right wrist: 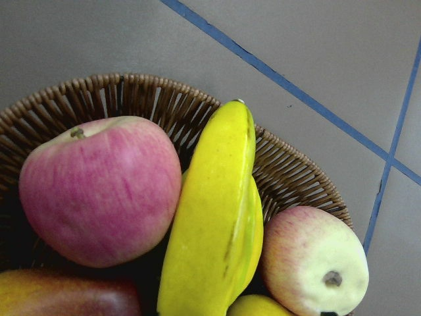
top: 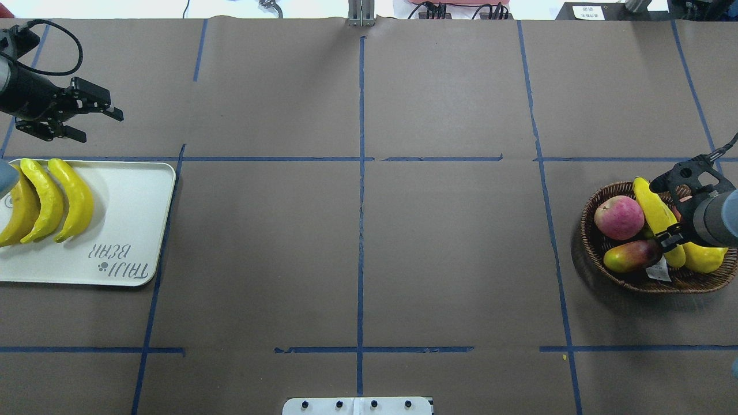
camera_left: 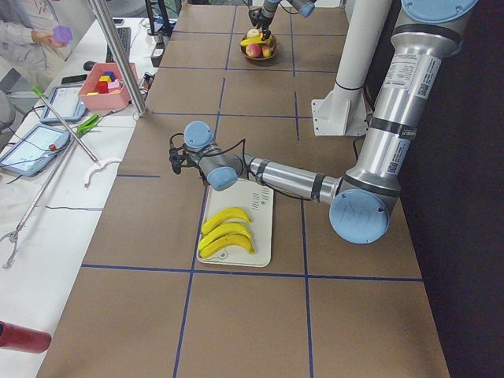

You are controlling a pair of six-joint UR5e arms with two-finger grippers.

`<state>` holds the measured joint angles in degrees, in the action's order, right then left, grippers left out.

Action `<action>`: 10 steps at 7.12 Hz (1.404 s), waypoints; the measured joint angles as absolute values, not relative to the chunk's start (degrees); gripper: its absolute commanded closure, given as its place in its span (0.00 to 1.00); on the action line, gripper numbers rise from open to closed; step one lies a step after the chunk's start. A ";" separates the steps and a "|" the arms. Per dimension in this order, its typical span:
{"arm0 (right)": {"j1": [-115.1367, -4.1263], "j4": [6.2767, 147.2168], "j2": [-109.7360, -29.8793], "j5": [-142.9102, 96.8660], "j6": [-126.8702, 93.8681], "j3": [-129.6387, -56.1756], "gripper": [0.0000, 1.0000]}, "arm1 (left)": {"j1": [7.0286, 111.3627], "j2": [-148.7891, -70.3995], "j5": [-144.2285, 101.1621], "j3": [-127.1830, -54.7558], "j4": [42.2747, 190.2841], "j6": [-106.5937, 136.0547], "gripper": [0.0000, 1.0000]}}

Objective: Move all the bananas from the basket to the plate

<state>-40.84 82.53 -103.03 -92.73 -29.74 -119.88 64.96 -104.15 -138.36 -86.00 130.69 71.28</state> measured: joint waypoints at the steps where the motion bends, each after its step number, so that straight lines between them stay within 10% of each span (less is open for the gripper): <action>1: -40.45 82.55 -102.67 -92.69 -30.03 -119.64 0.15 | 64.96 -104.15 -138.38 -85.94 130.69 71.28 0.00; 7: -38.30 82.73 -102.12 -91.75 -30.14 -117.41 0.23 | 64.95 -104.07 -138.36 -85.81 130.69 71.28 0.00; 10: -37.68 83.17 -102.13 -90.47 -29.68 -116.74 0.77 | 64.88 -104.01 -138.34 -85.78 130.69 71.28 0.00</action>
